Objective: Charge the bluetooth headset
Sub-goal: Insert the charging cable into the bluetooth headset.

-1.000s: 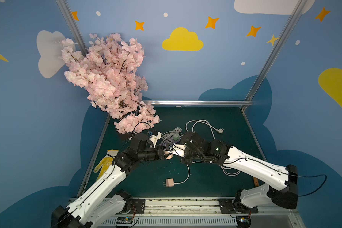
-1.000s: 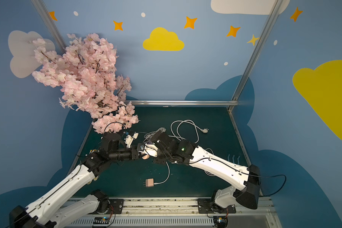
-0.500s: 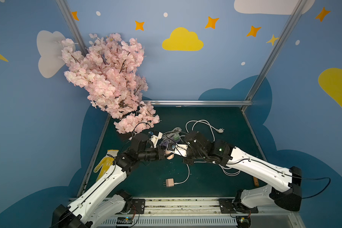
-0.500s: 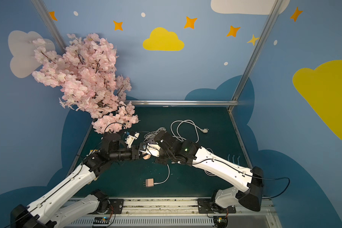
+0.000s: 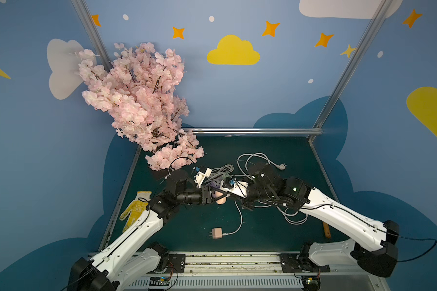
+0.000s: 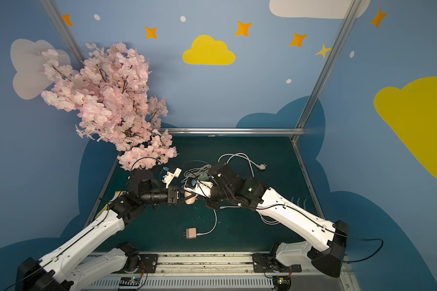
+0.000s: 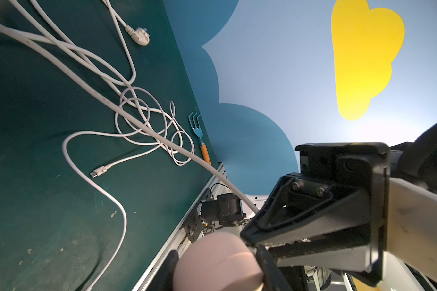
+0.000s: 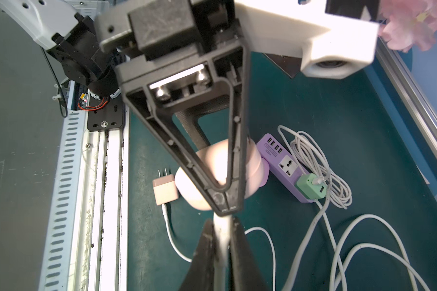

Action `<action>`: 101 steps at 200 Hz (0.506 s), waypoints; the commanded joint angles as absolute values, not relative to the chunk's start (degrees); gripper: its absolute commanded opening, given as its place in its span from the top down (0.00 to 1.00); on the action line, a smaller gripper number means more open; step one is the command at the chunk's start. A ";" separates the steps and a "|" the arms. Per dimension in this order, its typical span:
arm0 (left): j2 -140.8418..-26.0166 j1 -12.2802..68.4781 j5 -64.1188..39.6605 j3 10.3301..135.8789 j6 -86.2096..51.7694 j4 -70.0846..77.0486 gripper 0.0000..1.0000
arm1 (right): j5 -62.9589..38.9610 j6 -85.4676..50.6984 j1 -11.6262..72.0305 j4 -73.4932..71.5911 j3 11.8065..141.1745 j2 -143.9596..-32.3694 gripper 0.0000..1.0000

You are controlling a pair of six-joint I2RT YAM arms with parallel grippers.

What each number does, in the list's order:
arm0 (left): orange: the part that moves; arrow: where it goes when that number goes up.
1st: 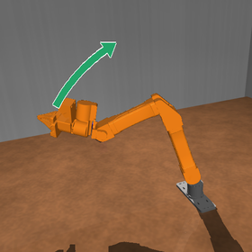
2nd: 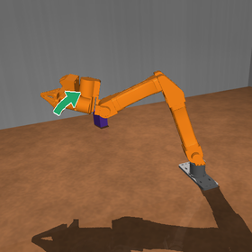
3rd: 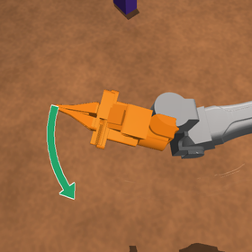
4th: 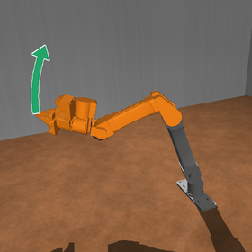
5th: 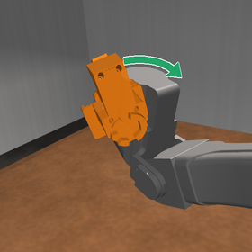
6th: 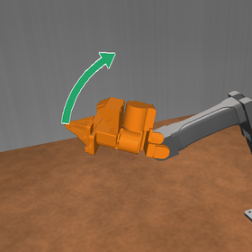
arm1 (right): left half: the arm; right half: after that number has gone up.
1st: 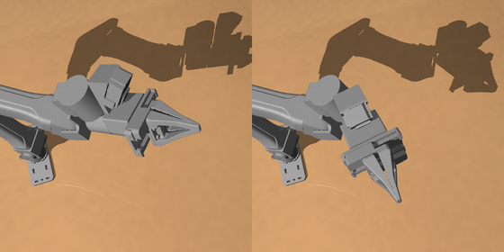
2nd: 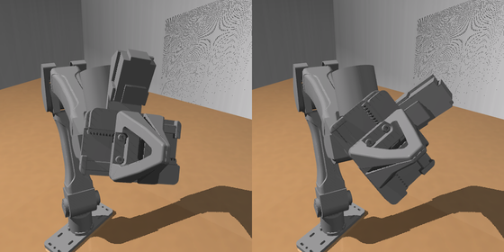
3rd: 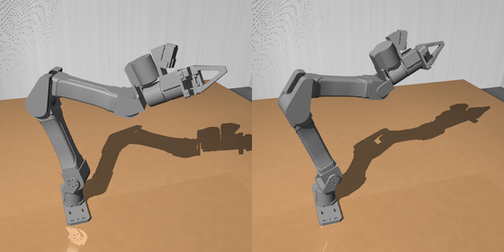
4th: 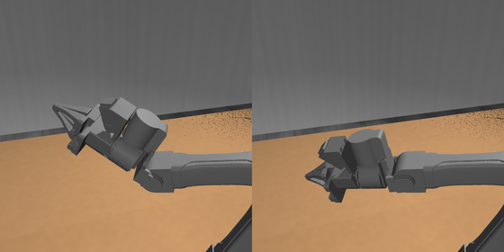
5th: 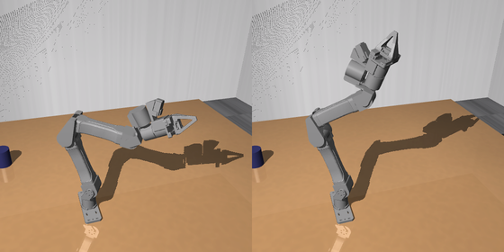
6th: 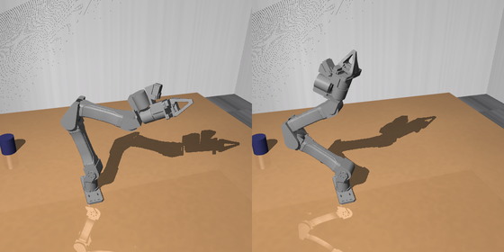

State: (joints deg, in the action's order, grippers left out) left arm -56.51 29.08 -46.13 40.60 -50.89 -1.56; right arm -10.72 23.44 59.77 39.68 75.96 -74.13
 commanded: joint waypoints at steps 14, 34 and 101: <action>-58.46 31.57 -55.99 44.65 -52.69 11.07 0.97 | -13.64 26.46 65.65 38.55 76.90 -77.59 1.00; -59.26 31.82 -58.70 45.79 -54.22 12.98 0.97 | -11.21 27.65 67.03 37.46 75.66 -77.95 1.00; -56.71 31.90 -58.24 47.38 -56.83 14.68 0.97 | -8.24 25.45 68.95 29.16 72.48 -81.01 1.00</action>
